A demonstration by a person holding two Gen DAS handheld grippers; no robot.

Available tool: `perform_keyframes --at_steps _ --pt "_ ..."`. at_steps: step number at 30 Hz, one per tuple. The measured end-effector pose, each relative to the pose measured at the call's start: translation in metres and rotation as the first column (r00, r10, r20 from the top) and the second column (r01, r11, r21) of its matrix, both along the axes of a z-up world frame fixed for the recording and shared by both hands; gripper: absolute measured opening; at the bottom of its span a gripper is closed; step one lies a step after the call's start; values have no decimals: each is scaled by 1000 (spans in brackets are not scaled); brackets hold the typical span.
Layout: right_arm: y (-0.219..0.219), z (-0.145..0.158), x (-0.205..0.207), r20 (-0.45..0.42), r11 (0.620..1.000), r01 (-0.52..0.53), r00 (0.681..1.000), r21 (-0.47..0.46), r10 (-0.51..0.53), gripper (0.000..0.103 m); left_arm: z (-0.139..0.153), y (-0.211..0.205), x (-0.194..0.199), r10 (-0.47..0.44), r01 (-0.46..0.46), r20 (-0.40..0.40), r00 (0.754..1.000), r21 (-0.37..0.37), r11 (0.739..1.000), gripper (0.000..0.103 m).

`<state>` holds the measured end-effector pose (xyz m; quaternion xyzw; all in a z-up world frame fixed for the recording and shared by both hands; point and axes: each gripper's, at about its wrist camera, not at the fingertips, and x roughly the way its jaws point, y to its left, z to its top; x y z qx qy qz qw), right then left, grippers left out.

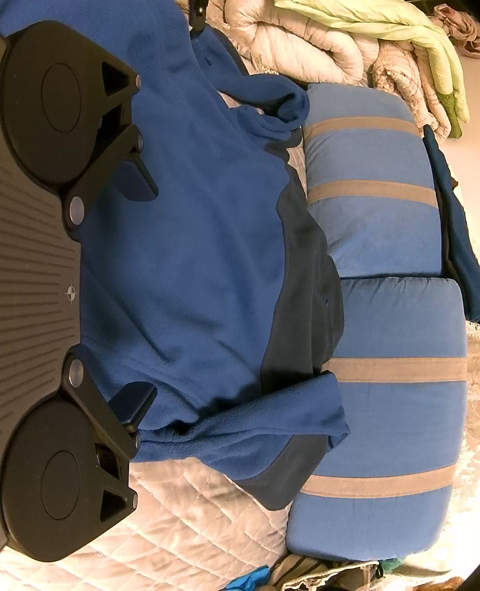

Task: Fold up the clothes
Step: 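Lift the cuff with the left gripper and pull the sleeve outward from the jacket body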

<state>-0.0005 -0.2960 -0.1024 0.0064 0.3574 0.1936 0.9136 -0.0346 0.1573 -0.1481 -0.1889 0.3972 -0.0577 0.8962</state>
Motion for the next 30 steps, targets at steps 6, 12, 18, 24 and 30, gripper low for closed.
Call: perform_keyframes --at_steps 6,12,18,24,30 --pt "3 0 -1 4 1000 -2 1000 -21 2 103 -28 56 -11 239 -240 -52 970 -394 887 63" --pt "3 0 -1 3 1000 0 1000 -23 0 103 -68 83 -4 344 -393 -196 918 -572 720 63" --pt "2 -1 0 -1 1000 0 1000 -19 0 103 -100 89 -4 425 -422 -202 883 -739 525 63" --pt "1 -2 2 -7 1000 -1 1000 -10 1 103 -93 79 3 447 -451 -199 872 -682 575 62" --pt "3 -2 -1 11 1000 3 1000 -30 -2 103 -98 81 -6 482 -473 -196 854 -678 563 61"
